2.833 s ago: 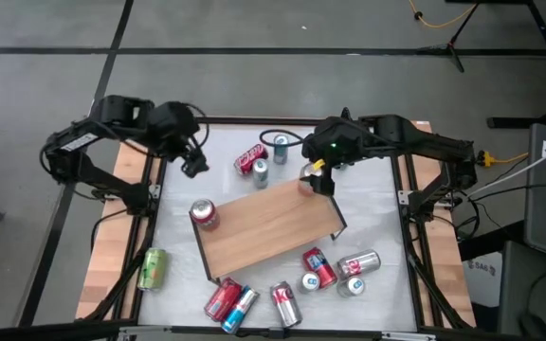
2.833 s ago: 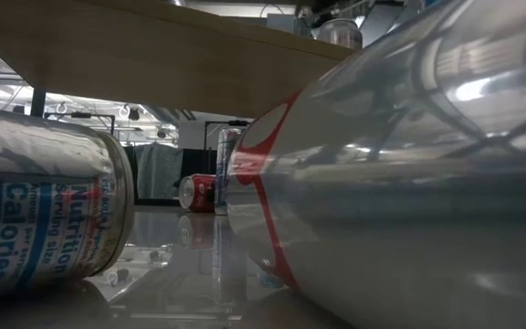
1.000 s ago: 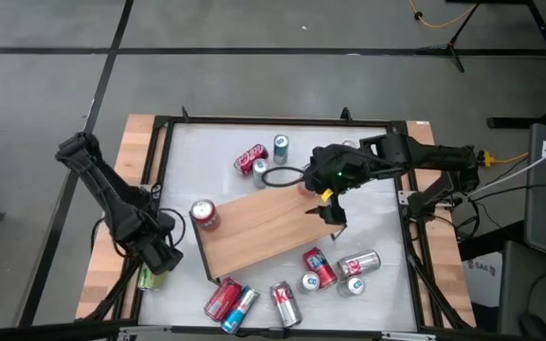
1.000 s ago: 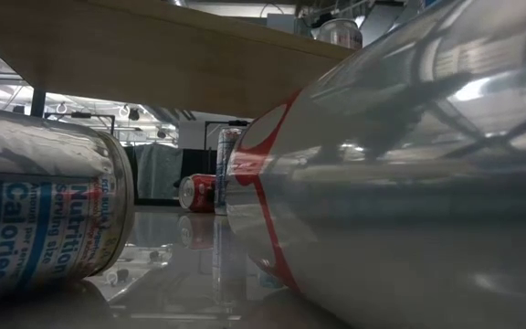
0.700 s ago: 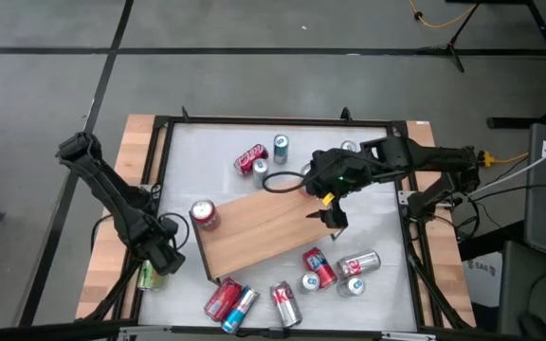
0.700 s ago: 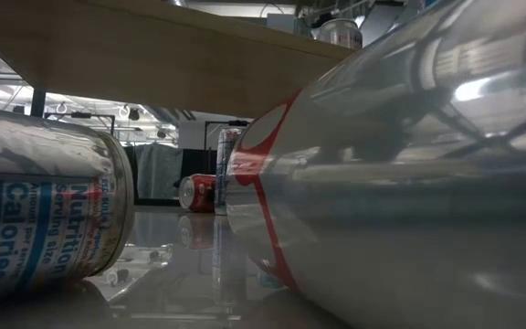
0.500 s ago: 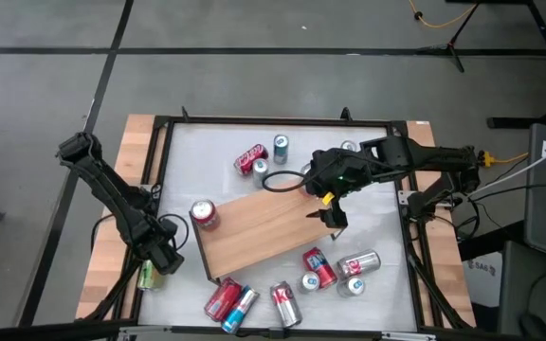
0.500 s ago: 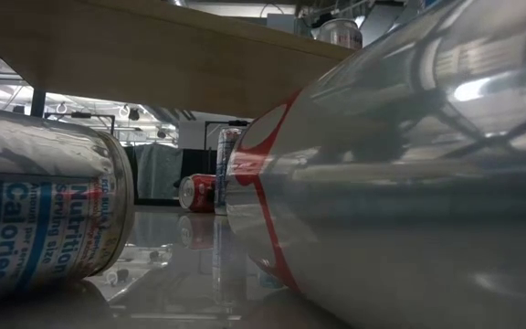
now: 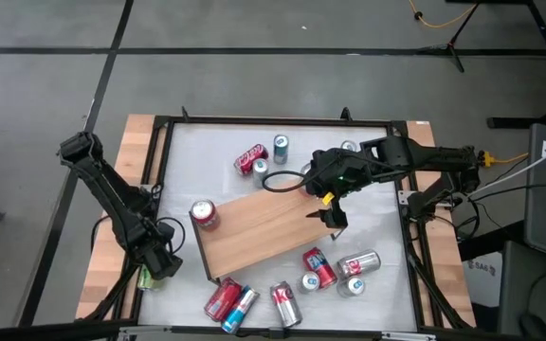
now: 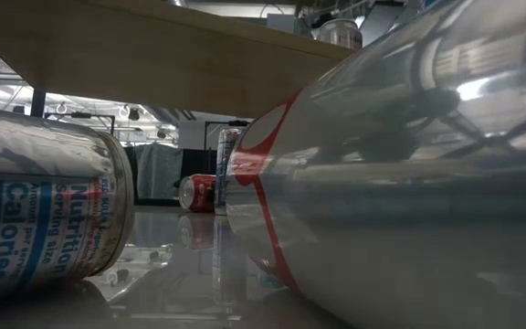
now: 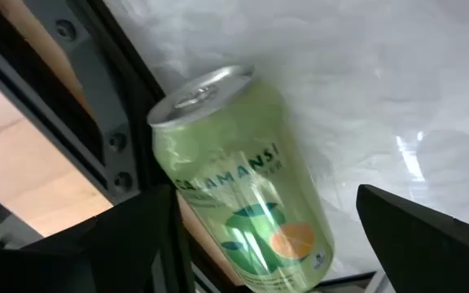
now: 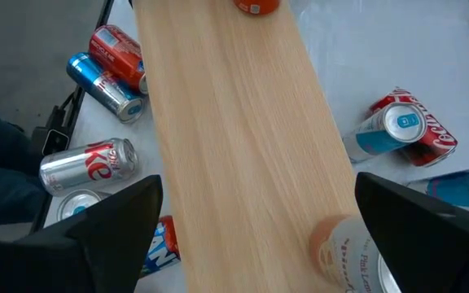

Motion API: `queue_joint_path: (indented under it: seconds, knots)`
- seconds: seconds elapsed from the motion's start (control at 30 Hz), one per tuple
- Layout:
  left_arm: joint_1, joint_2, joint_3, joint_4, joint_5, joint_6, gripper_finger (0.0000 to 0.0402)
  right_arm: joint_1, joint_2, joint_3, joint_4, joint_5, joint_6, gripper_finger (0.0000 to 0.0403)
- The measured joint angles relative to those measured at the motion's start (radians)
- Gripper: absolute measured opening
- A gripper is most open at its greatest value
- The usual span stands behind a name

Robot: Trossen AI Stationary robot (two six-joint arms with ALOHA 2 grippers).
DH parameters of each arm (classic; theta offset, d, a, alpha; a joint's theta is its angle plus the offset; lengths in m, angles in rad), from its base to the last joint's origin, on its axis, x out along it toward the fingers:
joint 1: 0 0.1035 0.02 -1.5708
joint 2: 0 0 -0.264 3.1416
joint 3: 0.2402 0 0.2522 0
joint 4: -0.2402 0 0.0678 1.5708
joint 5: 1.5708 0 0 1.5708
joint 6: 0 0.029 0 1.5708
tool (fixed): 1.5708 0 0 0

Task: Place canned beverage on shelf
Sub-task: Put the light green soda can

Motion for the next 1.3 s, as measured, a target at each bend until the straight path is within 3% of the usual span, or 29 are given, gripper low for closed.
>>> queue_joint_path:
  seconds: [0.3, 0.67, 1.3]
  knots:
    - [-0.003, 0.000, -0.039, 0.092, 0.026, -0.020, 0.0386, 0.000, 0.000, 0.000, 0.003, 0.000, 0.000, 0.0397]
    - [-0.002, 0.001, -0.043, 0.093, 0.028, -0.021, 0.0386, 0.000, 0.000, 0.000, 0.003, 0.000, 0.000, 0.0397]
    - [-0.002, 0.160, -0.044, 0.116, 0.003, 0.010, 0.0386, 0.000, 0.000, 0.000, 0.003, 0.001, -0.001, 0.0397]
